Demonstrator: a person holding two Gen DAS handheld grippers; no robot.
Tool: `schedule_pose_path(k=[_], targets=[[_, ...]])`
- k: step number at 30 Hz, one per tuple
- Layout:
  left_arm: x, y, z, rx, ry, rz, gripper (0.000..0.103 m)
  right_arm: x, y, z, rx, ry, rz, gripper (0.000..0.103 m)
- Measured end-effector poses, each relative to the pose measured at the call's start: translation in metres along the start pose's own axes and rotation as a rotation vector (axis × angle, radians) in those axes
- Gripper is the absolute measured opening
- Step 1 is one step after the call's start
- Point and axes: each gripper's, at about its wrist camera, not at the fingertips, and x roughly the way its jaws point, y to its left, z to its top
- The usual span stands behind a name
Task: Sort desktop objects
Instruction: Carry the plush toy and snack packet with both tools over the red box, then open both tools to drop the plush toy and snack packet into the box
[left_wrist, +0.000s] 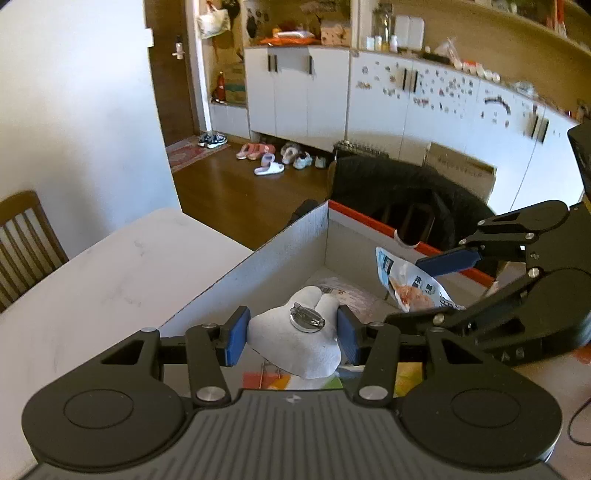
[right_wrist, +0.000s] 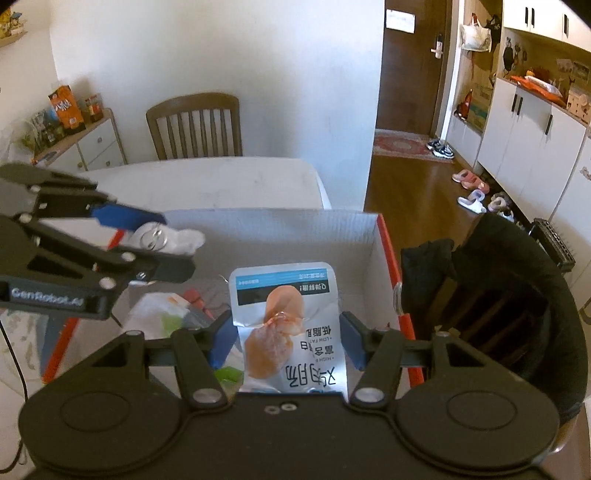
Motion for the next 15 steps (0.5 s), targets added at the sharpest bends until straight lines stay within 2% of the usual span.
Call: schedule_pose_path(k=[9,15], targets=[[0.044,-0.01,0.013,0.056,0.1,-0.003,0.049,0.022,-0.001,-0.008,-0.035,0.037,0.015,0.06],[0.065,-0.006,0.011,0.066,0.176,-0.003,0.05,0.032,0.0,-0.014,-0.047,0.07,0.021,0.06]])
